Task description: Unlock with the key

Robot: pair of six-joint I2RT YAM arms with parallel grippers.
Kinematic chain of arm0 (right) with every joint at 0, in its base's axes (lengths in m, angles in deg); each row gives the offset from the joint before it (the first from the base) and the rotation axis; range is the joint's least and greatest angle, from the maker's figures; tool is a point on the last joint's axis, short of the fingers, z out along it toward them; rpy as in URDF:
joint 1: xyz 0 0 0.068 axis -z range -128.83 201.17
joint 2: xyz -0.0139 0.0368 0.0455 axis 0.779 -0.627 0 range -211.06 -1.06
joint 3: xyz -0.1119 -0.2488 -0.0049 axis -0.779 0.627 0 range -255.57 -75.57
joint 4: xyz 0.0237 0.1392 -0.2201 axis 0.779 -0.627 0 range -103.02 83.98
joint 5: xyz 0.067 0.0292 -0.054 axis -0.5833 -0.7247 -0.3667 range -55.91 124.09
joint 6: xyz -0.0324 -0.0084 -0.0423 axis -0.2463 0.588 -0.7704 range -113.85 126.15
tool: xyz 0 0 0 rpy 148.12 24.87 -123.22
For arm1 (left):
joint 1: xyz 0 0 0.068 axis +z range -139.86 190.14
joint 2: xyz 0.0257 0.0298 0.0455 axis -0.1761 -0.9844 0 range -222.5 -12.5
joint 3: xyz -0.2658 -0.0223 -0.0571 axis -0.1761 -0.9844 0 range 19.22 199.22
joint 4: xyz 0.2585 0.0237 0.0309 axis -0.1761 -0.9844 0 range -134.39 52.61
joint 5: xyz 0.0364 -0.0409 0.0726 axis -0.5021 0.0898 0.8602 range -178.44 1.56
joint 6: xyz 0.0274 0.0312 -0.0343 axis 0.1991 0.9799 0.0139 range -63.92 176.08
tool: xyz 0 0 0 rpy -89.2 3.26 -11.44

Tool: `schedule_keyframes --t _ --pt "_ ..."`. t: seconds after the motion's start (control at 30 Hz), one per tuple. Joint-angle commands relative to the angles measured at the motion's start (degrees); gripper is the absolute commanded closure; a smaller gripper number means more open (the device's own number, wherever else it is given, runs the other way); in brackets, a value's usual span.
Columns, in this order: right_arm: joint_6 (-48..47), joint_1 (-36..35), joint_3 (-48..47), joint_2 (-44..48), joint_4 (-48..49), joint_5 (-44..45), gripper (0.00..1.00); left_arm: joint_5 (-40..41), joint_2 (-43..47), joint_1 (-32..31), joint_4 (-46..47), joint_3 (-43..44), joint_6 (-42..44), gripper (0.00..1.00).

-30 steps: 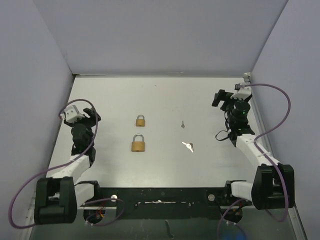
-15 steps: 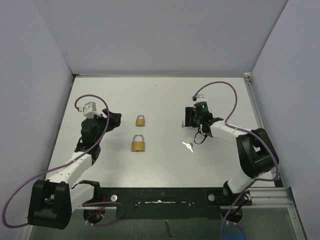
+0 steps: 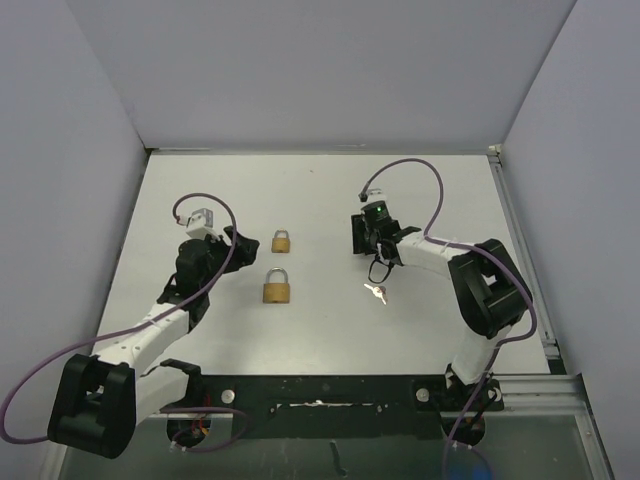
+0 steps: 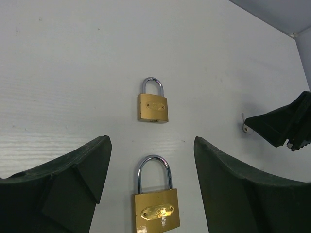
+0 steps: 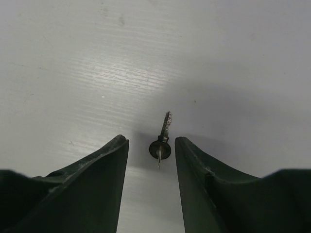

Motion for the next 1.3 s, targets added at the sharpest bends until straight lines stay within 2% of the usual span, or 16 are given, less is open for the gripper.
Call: schedule_keyframes --t 0.0,0.27,0.43,0.57,0.73,0.9,1.1,1.2,1.27 --pt "1.25 -0.38 -3.12 -0.62 -2.19 2.87 0.56 0.35 0.15 -0.53 1.67 2.67 0.83 0.33" --pt "2.18 -0.57 -2.80 -1.00 -3.32 3.85 0.67 0.63 0.51 -0.63 1.83 2.01 1.22 0.33" --pt "2.44 -0.64 -2.87 -1.82 -3.39 3.76 0.69 0.69 0.23 -0.63 2.19 1.75 1.30 0.33" --pt "2.45 -0.64 -3.08 -2.33 -3.42 3.53 0.78 0.70 0.01 -0.60 2.30 1.66 1.35 0.32" --pt "2.45 -0.69 -3.64 -3.02 -3.98 3.41 0.85 0.63 -0.26 -0.60 2.51 1.65 1.39 0.33" --pt "2.50 -0.67 -3.49 -2.11 -4.09 3.91 0.98 0.54 -0.57 -0.63 2.56 1.65 1.43 0.33" --pt "1.02 -0.95 -2.44 4.65 -3.91 1.77 1.00 -3.75 -1.06 -1.52 5.83 1.52 2.94 0.33" --pt "-0.67 -0.88 -1.57 10.39 -3.48 -2.61 1.00 -10.13 -1.95 -3.55 11.61 0.77 6.57 0.41" --pt "-1.56 -0.54 -1.65 13.84 -4.44 -6.23 1.00 -11.73 -3.02 -5.40 14.74 0.25 8.08 0.42"
